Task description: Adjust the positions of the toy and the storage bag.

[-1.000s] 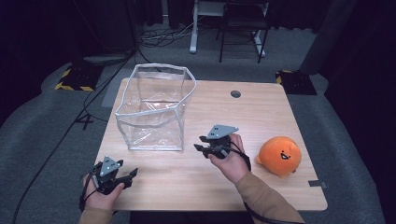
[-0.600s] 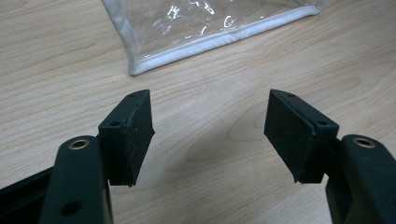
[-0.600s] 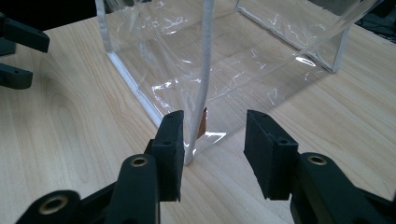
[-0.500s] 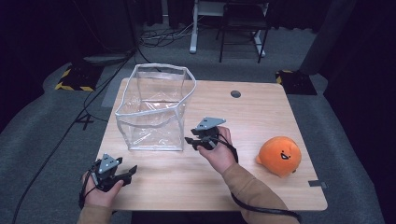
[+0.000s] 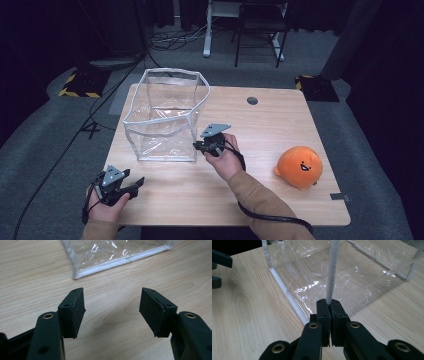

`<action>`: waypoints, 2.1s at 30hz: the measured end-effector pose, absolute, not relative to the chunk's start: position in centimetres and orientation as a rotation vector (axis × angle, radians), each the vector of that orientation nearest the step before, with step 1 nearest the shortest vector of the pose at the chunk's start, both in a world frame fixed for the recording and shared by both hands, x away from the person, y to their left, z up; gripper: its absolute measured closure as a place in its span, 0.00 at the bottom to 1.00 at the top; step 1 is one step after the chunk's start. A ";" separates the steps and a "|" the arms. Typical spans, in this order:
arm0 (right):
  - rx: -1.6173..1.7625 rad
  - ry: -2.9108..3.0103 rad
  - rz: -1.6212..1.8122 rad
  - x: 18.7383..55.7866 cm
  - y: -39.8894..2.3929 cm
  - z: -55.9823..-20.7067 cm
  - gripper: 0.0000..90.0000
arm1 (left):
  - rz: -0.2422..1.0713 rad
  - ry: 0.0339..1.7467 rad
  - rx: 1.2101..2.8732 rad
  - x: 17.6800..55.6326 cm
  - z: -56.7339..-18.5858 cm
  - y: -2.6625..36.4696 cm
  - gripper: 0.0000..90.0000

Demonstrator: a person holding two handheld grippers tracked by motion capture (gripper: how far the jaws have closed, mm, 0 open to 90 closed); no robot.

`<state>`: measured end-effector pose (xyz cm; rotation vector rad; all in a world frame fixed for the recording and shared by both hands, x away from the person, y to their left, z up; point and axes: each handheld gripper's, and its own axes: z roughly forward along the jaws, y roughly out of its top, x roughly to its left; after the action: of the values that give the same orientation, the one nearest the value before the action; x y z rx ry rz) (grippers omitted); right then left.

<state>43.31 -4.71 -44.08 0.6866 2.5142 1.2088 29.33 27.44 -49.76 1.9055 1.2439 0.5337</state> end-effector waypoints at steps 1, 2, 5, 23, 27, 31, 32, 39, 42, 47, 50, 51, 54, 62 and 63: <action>0.686 2.511 1.209 43.2 -4.8 -44.1 0.97 | 0.535 1.245 1.904 29.4 -49.7 27.5 0.42; 0.685 2.510 1.205 43.1 -4.8 -44.1 0.97 | 0.535 1.246 1.904 29.4 -49.7 27.5 0.42; 0.696 2.520 1.196 42.5 -5.3 -44.0 0.97 | 0.538 1.245 1.902 29.6 -49.6 27.3 0.42; 0.750 2.566 1.171 36.0 -12.5 -43.5 0.97 | 0.546 1.073 2.013 30.5 -48.3 23.3 0.63; 0.766 2.560 1.172 34.5 -14.0 -43.5 0.97 | 0.497 0.953 2.057 30.0 -47.7 21.2 0.85; 0.785 2.533 1.162 33.0 -15.7 -43.6 0.97 | 0.435 0.903 2.074 29.7 -47.6 20.0 0.88; 0.791 2.530 1.169 32.8 -16.1 -43.6 0.97 | 0.421 0.893 2.077 29.6 -47.6 19.6 0.89; 0.858 2.498 1.168 30.6 -19.5 -43.6 0.97 | 0.339 0.790 2.114 28.4 -47.5 17.0 0.91; 0.891 2.478 1.182 29.4 -20.9 -43.8 0.97 | 0.311 0.747 2.126 27.9 -47.4 16.0 0.92; 0.922 2.455 1.178 27.6 -22.6 -43.8 0.97 | 0.275 0.683 2.155 26.7 -47.4 14.4 0.93; 0.943 2.441 1.180 26.8 -23.5 -43.8 0.97 | 0.266 0.653 2.167 26.1 -47.4 13.6 0.93; 0.951 2.437 1.181 26.5 -23.8 -43.8 0.97 | 0.259 0.642 2.173 25.9 -47.3 13.4 0.93; 0.964 2.432 1.178 25.7 -24.4 -43.8 0.97 | 0.240 0.623 2.176 25.6 -47.3 13.0 0.93; 0.995 2.427 1.194 23.6 -25.4 -43.9 0.97 | 0.213 0.588 2.192 24.2 -47.3 12.2 0.93; 0.995 2.427 1.190 23.3 -25.4 -43.9 0.97 | 0.226 0.589 2.200 24.0 -47.2 12.2 0.93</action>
<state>23.30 -25.41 -43.90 0.9947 2.4268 1.1896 24.00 12.24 -47.19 2.1996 0.5888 0.2259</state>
